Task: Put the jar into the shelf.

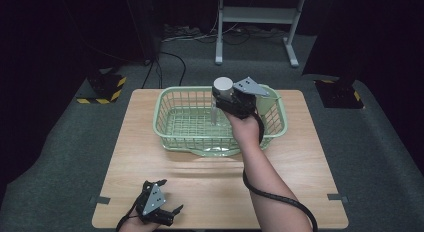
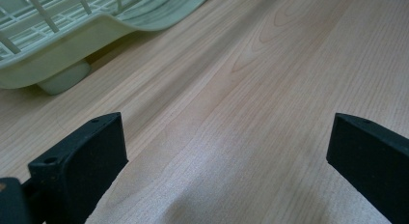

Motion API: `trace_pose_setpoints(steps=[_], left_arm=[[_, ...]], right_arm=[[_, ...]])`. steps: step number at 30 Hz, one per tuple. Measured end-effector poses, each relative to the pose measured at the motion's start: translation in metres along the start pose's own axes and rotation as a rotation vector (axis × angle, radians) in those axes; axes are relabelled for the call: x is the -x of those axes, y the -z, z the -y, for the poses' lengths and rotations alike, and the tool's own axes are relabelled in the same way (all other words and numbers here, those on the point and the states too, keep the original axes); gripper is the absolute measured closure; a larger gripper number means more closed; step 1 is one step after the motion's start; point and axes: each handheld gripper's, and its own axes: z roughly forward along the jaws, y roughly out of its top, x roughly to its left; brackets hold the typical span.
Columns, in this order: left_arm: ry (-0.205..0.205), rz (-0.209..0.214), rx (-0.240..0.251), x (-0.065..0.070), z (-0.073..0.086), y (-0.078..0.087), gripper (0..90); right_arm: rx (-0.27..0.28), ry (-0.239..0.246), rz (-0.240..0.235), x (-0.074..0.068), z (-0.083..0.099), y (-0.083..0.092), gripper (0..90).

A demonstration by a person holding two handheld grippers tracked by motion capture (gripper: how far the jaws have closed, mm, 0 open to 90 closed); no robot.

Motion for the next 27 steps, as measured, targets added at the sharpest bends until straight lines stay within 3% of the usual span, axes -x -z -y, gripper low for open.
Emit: trace_pose_setpoints(steps=[13, 27], left_arm=[[0.008, 0.002, 0.01, 0.0, 0.0, 0.001, 0.6], [-0.001, 0.006, 0.006, 0.0, 0.0, 0.0, 0.6]], right_arm=[[-0.104, 0.004, 0.013, -0.004, 0.017, -0.028, 33.7], [-0.207, -0.008, 0.011, -0.002, 0.027, -0.046, 33.7]])
